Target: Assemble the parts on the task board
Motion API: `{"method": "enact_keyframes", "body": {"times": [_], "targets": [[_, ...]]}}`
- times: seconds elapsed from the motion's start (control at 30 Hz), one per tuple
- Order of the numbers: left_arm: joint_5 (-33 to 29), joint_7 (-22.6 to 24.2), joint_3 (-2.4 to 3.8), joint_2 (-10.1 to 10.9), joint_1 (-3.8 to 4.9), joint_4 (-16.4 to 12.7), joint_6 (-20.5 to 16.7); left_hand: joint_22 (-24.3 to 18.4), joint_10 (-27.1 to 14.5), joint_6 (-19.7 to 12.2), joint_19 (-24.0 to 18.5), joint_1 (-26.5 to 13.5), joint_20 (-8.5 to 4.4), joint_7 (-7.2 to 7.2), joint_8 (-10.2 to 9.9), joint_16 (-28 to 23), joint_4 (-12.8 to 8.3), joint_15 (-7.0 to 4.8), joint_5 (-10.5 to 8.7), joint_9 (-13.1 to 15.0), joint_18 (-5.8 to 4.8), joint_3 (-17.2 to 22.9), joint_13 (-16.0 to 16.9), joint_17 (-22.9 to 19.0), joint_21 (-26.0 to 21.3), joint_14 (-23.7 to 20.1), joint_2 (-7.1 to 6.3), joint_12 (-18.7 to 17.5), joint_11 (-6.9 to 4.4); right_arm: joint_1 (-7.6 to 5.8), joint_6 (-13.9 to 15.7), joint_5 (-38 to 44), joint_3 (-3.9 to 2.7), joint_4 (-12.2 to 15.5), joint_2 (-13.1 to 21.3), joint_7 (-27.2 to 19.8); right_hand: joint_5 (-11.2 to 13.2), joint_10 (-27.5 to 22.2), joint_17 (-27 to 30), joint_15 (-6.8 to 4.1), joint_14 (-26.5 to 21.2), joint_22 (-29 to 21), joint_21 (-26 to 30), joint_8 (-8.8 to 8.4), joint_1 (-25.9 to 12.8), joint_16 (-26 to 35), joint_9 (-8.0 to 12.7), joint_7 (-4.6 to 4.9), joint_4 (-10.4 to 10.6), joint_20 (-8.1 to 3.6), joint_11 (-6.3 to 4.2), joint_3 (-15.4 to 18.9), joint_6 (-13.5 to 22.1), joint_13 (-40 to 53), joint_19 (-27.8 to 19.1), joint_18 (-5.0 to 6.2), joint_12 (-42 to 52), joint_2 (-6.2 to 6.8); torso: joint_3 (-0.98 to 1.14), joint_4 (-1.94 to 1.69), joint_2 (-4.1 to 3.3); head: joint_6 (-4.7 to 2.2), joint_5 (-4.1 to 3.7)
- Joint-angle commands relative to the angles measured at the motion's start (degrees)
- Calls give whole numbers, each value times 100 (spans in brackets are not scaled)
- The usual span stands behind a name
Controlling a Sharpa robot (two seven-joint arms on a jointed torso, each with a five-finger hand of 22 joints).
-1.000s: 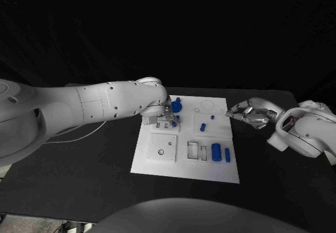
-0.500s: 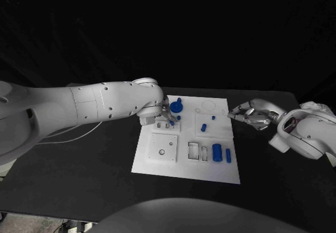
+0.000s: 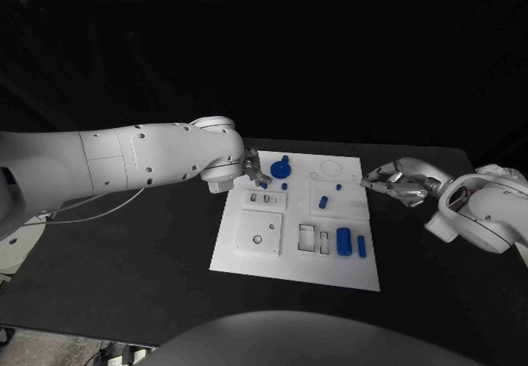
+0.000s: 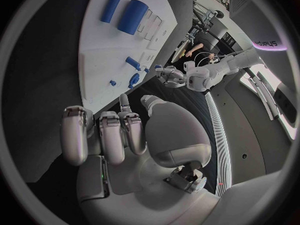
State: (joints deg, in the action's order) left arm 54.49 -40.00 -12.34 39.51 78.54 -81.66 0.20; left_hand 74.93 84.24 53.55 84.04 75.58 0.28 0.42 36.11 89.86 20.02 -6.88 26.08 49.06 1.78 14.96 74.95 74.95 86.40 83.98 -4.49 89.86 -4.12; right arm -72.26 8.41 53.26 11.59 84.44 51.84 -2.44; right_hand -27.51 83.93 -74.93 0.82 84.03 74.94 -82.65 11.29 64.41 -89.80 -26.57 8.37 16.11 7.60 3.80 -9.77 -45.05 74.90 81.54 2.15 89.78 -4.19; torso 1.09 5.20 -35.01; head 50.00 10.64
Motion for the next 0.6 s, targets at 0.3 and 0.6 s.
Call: {"method": "enact_keyframes", "body": {"times": [0.3, 0.6], "targets": [[290, -56, -21, -43, -37, -126, -126, 855, 576, 92, 188, -107, -27, -49, -99, 14, -400, 37, -168, 18, -11, 572, 1505, 1505, -7, 602, -62, 14, 18, 44, -66, -9, 2, -11, 0, -37, -39, 607, -1507, 57, 597, 1161, 46, -3, 72, -20, -11, 3, -15, 19, 37, -65, -33, 1510, -51, 45, 22, 54, -10, -6, 9, 0, 32], [536, -95, -27, -203, -190, -47, -159, 904, 576, 63, 218, -170, -25, -31, -159, 14, -401, 43, -230, 16, -23, 641, 1505, 1505, 17, 602, -64, 14, 28, 54, -14, -12, 2, 21, 18, -74, -55, 607, -1507, 58, 597, 1160, 49, -12, 84, -20, -12, 5, -24, 21, 38, -76, -23, 1510, -53, 46, 22, 89, 2, -8, 5, 0, 43]]}}
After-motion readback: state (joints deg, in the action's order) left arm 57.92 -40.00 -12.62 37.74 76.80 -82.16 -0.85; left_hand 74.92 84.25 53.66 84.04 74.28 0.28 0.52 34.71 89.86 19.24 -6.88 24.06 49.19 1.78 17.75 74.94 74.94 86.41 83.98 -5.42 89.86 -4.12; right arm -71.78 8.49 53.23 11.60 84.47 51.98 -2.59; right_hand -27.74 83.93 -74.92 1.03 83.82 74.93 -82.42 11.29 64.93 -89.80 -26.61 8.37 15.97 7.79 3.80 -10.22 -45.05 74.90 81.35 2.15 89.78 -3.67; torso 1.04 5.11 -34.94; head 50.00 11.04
